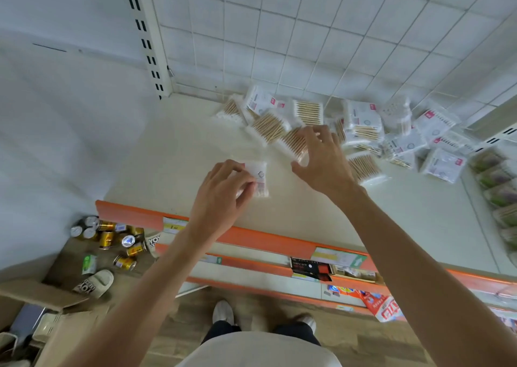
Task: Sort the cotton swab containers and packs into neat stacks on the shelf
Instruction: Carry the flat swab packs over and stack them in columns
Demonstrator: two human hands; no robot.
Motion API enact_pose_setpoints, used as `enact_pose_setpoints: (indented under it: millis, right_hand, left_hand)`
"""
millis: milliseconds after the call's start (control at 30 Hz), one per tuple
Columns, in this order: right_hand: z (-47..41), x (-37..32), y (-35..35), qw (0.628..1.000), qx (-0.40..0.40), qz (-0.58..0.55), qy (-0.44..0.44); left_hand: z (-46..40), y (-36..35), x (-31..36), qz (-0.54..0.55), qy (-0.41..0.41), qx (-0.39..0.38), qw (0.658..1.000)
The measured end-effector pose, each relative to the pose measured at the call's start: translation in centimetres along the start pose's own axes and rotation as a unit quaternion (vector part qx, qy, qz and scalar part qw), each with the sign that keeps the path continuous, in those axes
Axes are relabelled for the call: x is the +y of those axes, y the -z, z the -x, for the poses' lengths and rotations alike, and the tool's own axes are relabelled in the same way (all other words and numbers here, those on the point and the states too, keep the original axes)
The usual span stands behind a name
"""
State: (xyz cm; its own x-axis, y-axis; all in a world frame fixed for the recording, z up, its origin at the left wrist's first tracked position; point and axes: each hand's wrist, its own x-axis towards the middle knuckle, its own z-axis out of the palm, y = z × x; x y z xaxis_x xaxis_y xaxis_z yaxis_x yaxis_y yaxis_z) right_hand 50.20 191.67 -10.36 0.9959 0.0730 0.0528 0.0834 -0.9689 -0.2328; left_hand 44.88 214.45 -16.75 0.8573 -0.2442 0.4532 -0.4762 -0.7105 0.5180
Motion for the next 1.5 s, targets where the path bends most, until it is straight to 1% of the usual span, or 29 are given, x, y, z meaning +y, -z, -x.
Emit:
enact_pose_setpoints:
  millis: [67, 167, 333, 433, 500, 633, 767, 867, 933, 1167, 1267, 1400, 1500]
  right_hand:
    - [2.3, 0.1, -0.4, 0.999, -0.025, -0.005, 0.020]
    - [5.9, 0.2, -1.3, 0.998, -0.025, -0.039, 0.039]
    - [9.1, -0.2, -1.0, 0.999, -0.031, -0.018, 0.035]
    - [10.3, -0.4, -0.4, 0.998, -0.051, -0.018, 0.044]
    - [10.5, -0.4, 0.1, 0.997, -0.055, -0.014, 0.057]
    - [9.9, -0.3, 0.8, 0.993, -0.089, 0.007, 0.070]
    - [9.1, 0.1, 0.6, 0.992, -0.068, 0.012, 0.106]
    - [7.9, 0.0, 0.4, 0.985, -0.111, 0.017, 0.128]
    - [7.2, 0.0, 0.5, 0.985, -0.131, 0.004, 0.114]
    - [6.6, -0.5, 0.6, 0.990, -0.100, 0.003, 0.097]
    - [7.1, 0.0, 0.9, 0.989, -0.121, 0.019, 0.087]
    - [8.1, 1.0, 1.2, 0.988, -0.132, -0.008, 0.080]
    - [8.5, 1.3, 0.6, 0.987, -0.141, -0.044, 0.060]
  left_hand:
    - [0.0, 0.2, 0.2, 0.007, 0.013, 0.001, 1.000]
    - [-0.1, 0.4, 0.5, 0.013, 0.035, -0.007, 0.999]
    - [-0.5, 0.5, 0.7, 0.020, 0.107, -0.081, 0.991]
    - [-0.7, 0.7, 0.8, 0.019, 0.122, -0.096, 0.988]
    - [-0.6, 0.9, 0.9, 0.022, 0.116, -0.094, 0.989]
    - [-0.3, 1.1, 0.6, 0.035, 0.091, -0.105, 0.990]
    - [-0.3, 1.1, 0.3, 0.041, 0.075, -0.122, 0.989]
    - [-0.3, 1.0, 0.2, 0.024, 0.060, -0.109, 0.992]
    - [-0.3, 1.0, 0.3, 0.025, 0.059, -0.108, 0.992]
    - [-0.3, 1.3, 0.2, 0.066, 0.062, -0.142, 0.986]
    - [-0.3, 1.7, 0.2, 0.073, 0.051, -0.166, 0.982]
    - [0.1, 2.8, 0.0, 0.053, 0.019, -0.210, 0.976]
    - [0.3, 3.6, 0.2, 0.053, 0.026, -0.225, 0.973]
